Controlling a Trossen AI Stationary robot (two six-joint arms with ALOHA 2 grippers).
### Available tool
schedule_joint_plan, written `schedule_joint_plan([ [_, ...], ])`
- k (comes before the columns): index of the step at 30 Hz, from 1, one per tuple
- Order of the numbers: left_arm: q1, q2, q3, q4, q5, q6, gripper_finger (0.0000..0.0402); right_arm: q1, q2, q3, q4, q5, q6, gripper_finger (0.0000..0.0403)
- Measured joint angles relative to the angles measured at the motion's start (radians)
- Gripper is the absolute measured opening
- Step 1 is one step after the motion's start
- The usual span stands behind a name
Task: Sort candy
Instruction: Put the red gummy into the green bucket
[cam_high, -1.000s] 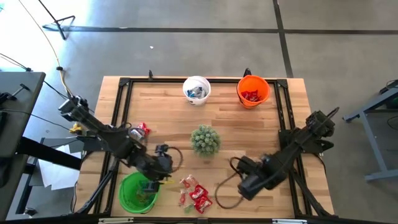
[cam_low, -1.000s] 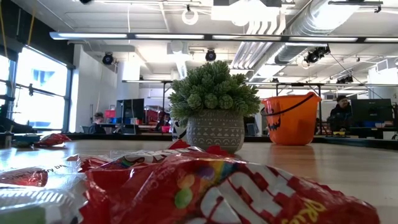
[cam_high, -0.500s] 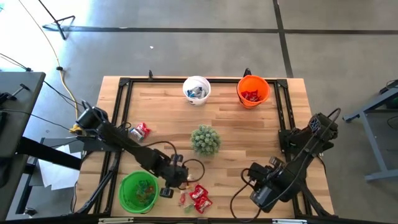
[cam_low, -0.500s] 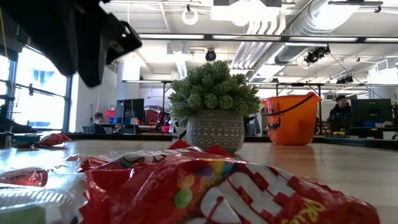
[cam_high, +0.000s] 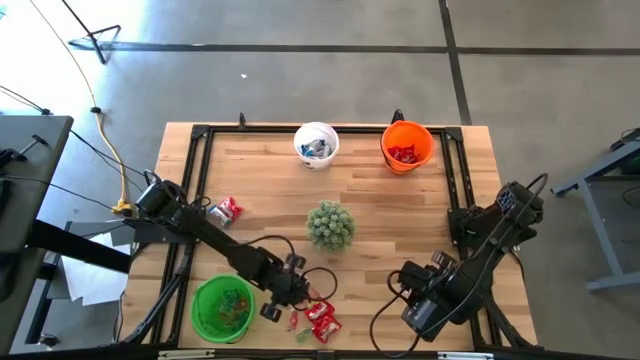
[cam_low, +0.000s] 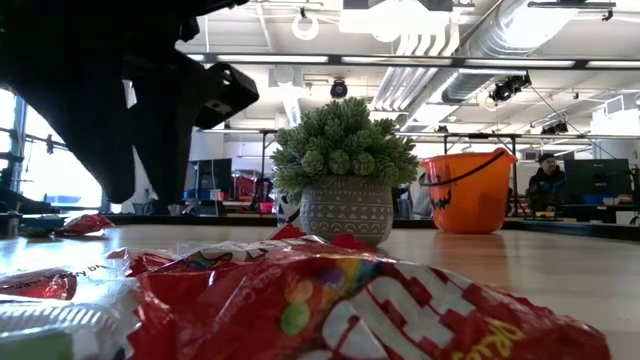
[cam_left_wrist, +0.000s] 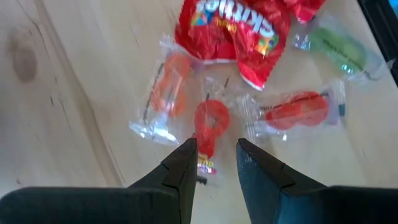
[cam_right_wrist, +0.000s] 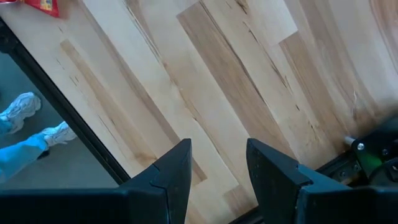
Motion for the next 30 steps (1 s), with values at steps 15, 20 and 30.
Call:
schedule_joint_plan([
  [15, 0.002, 0.0, 0.0, 0.059, 0.005, 0.056, 0.0097, 0.0, 0.0, 0.0, 0.011, 0.011, 0.002, 0.0149],
  [20, 0.007, 0.0, 0.0, 0.059, 0.014, 0.008, 0.0097, 0.0, 0.0, 0.0, 0.023, 0.012, 0.003, 0.0149],
  [30, 0.021, 0.001, 0.0, 0.076, -0.005, 0.078, 0.0097, 0.0, 0.0, 0.0, 0.027, 0.018, 0.014, 0.0149],
])
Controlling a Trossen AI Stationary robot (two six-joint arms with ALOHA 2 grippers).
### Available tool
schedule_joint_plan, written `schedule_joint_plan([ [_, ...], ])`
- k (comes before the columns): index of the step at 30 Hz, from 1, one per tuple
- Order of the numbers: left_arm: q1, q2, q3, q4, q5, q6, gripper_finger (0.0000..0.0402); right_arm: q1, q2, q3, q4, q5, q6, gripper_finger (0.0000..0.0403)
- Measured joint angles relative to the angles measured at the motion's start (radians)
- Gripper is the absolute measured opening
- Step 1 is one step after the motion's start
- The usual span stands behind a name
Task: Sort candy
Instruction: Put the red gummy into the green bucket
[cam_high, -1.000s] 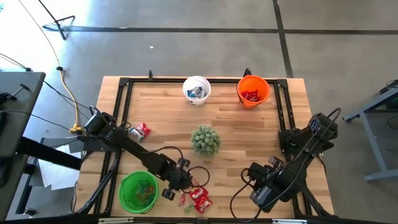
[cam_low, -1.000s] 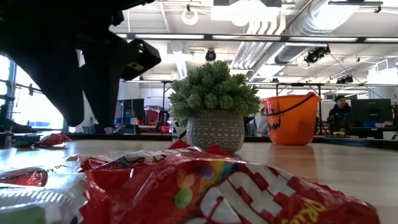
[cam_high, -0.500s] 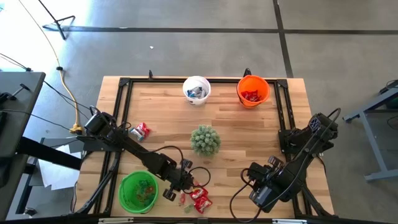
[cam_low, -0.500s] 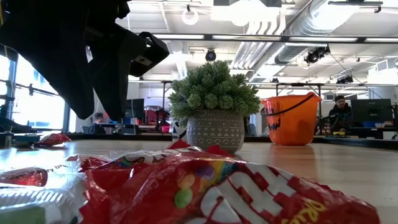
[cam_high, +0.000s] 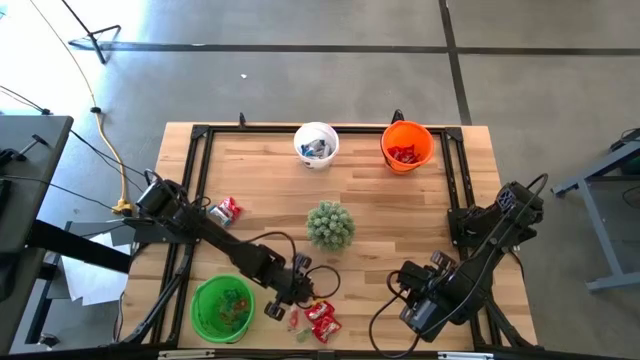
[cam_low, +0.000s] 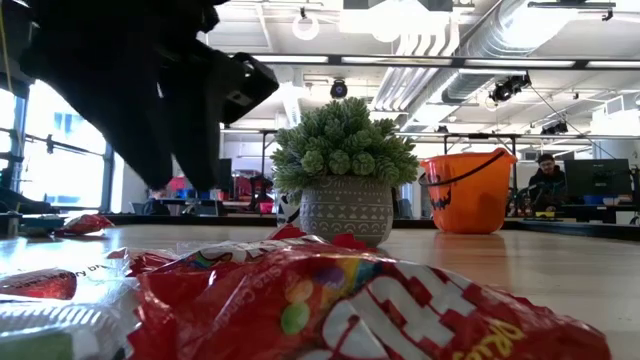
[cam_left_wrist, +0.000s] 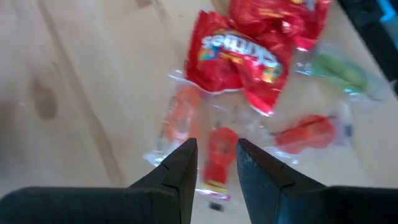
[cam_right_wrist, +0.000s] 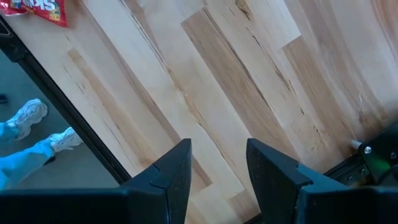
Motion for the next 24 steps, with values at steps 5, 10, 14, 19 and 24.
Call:
schedule_joint_plan([
  [5, -0.003, 0.001, 0.0, 0.021, -0.025, -0.04, 0.0097, 0.001, 0.0, 0.0, 0.001, 0.006, 0.005, 0.0149],
  [10, 0.008, 0.019, 0.0, 0.019, -0.052, -0.041, 0.0097, 0.001, 0.0, 0.0, 0.001, 0.009, 0.001, 0.0149],
  [14, 0.01, 0.05, 0.001, 0.016, -0.045, -0.049, 0.0097, 0.001, 0.0, 0.0, 0.0, 0.009, -0.003, 0.0149],
  [19, 0.006, 0.075, 0.0, 0.017, -0.038, -0.067, 0.0097, 0.0, 0.0, 0.0, 0.002, 0.01, -0.003, 0.0149],
  [24, 0.006, 0.076, 0.0, 0.009, -0.038, -0.066, 0.0097, 0.001, 0.0, 0.0, 0.004, 0.01, -0.024, 0.0149],
])
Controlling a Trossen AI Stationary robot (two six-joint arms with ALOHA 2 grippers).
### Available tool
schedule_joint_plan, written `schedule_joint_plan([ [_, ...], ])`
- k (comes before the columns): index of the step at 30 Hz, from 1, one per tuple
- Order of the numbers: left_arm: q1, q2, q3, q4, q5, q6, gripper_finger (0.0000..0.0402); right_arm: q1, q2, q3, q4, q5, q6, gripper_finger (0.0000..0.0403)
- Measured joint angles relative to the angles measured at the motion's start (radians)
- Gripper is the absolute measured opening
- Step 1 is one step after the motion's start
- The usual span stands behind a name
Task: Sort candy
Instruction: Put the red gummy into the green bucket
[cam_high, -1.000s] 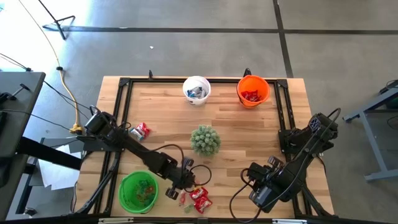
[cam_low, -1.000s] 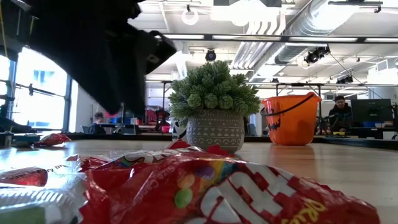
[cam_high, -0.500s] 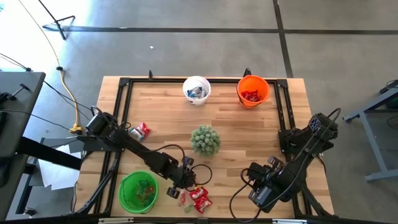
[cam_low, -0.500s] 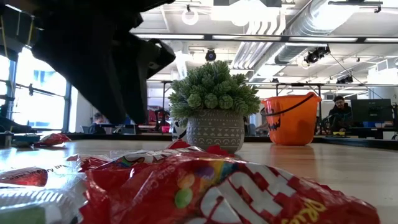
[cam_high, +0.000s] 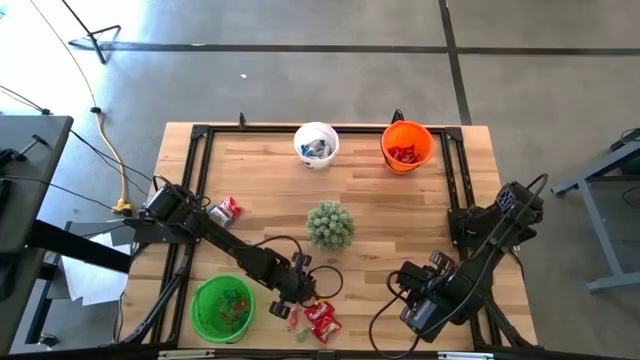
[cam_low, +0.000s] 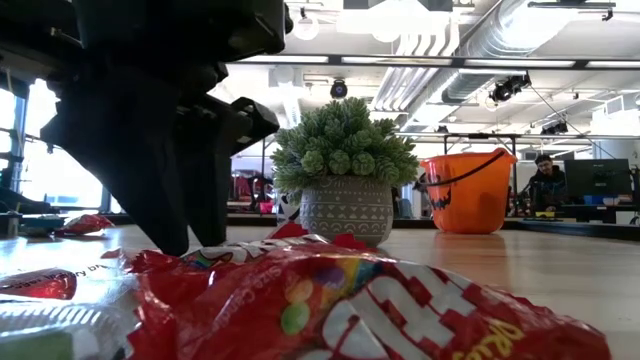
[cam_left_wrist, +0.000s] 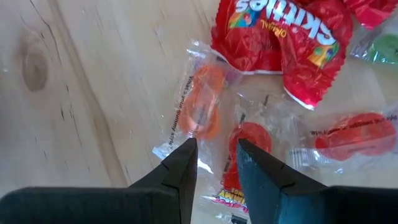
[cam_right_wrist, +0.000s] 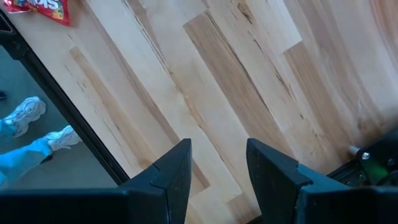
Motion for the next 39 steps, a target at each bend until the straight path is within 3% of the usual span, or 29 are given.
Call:
schedule_joint_plan([
  [24, -0.001, -0.003, 0.001, -0.026, 0.057, -0.075, 0.0097, -0.003, 0.0, 0.0, 0.0, 0.022, -0.006, 0.0149],
  [32, -0.016, -0.006, 0.102, -0.035, 0.082, -0.032, 0.0097, -0.003, 0.0, 0.0, 0.001, 0.022, -0.005, 0.0149],
  [39, -0.063, 0.0, 0.109, -0.175, 0.115, -0.017, 0.0097, -0.003, 0.0, 0.0, 0.026, 0.022, 0.005, 0.0149],
])
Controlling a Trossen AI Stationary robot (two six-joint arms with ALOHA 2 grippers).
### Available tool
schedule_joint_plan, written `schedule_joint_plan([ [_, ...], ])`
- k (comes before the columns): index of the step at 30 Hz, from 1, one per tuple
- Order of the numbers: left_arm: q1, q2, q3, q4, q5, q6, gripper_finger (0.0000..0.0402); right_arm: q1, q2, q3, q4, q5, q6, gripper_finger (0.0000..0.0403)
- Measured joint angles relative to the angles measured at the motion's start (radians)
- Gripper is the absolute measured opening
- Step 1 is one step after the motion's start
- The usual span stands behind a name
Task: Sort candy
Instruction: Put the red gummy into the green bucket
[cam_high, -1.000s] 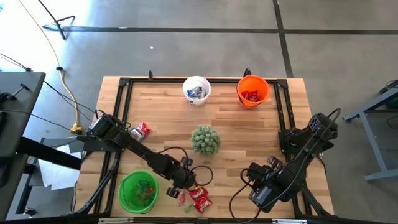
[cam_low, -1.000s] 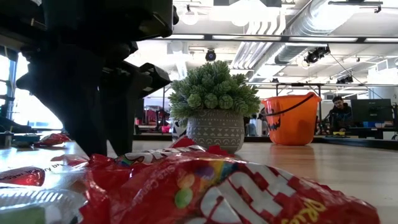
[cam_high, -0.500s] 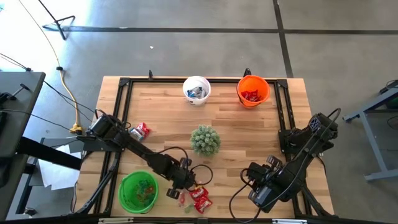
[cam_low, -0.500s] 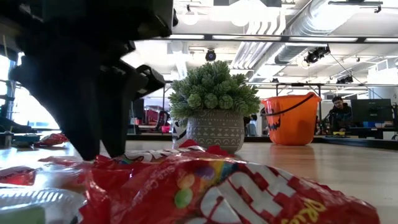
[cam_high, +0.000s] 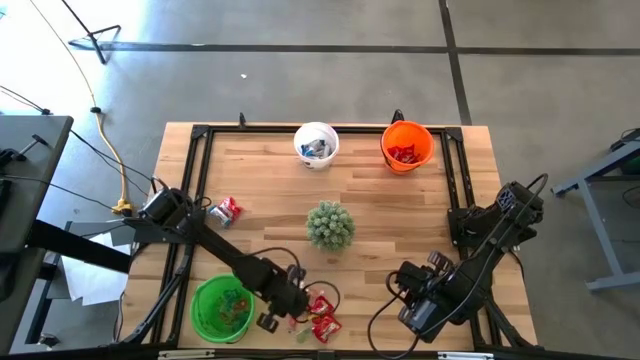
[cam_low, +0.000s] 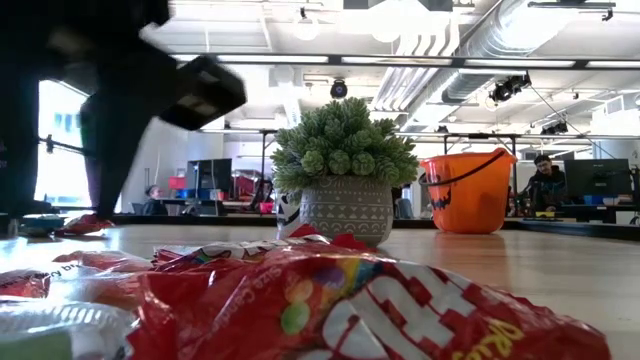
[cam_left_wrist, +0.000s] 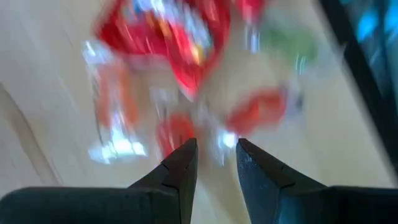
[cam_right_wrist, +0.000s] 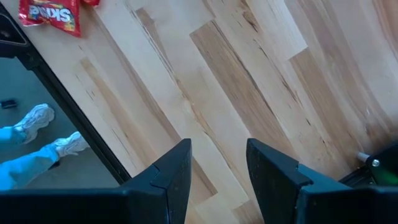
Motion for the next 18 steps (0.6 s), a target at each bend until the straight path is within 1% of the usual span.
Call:
schedule_joint_plan([
  [2, -0.012, 0.009, -0.002, -0.044, -0.026, 0.021, 0.0097, 0.0, 0.0, 0.0, 0.008, 0.001, 0.0, 0.0149],
  [6, -0.012, 0.019, -0.002, -0.027, -0.086, 0.026, 0.0097, 0.0, 0.0, 0.0, 0.013, 0.014, -0.003, 0.0149],
  [11, 0.007, 0.05, -0.002, 0.009, -0.081, -0.003, 0.0097, 0.0, 0.0, 0.0, 0.016, 0.02, -0.003, 0.0149],
  [14, 0.012, 0.07, -0.001, 0.007, -0.063, -0.028, 0.0097, 0.001, 0.0, 0.0, 0.021, 0.02, -0.003, 0.0149],
  [18, 0.011, 0.083, 0.001, 0.01, -0.067, -0.069, 0.0096, 0.002, 0.0, 0.0, 0.028, 0.02, -0.003, 0.0149],
])
